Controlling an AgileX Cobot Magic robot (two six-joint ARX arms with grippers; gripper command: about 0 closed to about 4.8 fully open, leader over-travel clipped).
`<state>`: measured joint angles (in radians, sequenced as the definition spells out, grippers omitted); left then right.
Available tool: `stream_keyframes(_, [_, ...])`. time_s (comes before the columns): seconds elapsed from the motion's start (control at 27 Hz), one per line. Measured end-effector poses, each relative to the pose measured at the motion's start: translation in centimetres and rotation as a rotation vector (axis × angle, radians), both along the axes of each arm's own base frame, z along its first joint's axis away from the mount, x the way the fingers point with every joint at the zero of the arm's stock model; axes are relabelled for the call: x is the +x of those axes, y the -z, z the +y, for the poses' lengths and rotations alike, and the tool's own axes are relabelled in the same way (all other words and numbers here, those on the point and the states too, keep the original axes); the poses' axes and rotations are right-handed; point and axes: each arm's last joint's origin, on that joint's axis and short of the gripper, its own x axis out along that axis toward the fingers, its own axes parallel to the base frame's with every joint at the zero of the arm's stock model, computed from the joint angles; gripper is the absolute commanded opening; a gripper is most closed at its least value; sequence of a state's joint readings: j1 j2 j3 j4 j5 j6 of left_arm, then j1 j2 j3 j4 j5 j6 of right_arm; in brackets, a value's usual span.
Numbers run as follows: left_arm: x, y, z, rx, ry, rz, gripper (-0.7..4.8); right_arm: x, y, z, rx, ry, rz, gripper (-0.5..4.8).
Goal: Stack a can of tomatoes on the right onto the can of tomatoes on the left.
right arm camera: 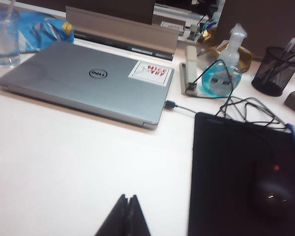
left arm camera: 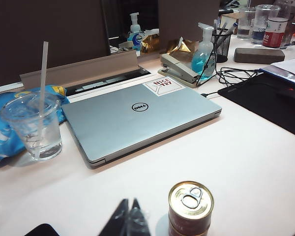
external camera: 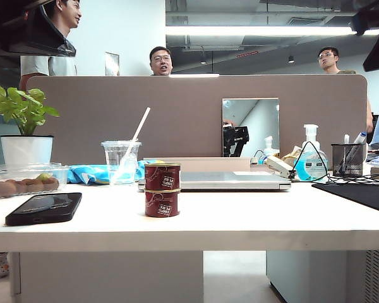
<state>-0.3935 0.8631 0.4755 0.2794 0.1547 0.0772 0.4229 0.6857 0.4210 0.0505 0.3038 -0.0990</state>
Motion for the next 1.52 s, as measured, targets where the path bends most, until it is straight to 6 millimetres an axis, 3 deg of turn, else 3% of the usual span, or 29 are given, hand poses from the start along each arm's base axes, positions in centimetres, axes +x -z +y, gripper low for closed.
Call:
stream_keyframes(0.22, [0.0, 0.0, 0.0, 0.0, 0.0, 0.001, -0.04, -2.8, -1.5, -3.2, 0.104, 0.036, -0.21, 0.0])
stream_keyframes(0.37, [0.0, 0.0, 0.0, 0.002, -0.001, 0.004, -0.04, -4.5, 1.1, -5.2, 0.128, 0.082, -0.319, 0.0])
stream_keyframes(0.55, [0.0, 0.0, 0.0, 0.002, 0.0, 0.005, -0.04, -5.1, 3.2, -6.1, 0.17, 0.147, -0.344, 0.0])
stream_keyframes(0.81, [0.0, 0.0, 0.0, 0.002, 0.0, 0.005, -0.04, -5.2, 6.7, -6.0, 0.181, 0.136, -0.313, 0.0])
stream_keyframes(1.52, [0.0, 0.1, 0.0, 0.003, 0.0, 0.007, -0.04, -5.3, 8.3, -5.4, 0.194, 0.112, -0.144, 0.0])
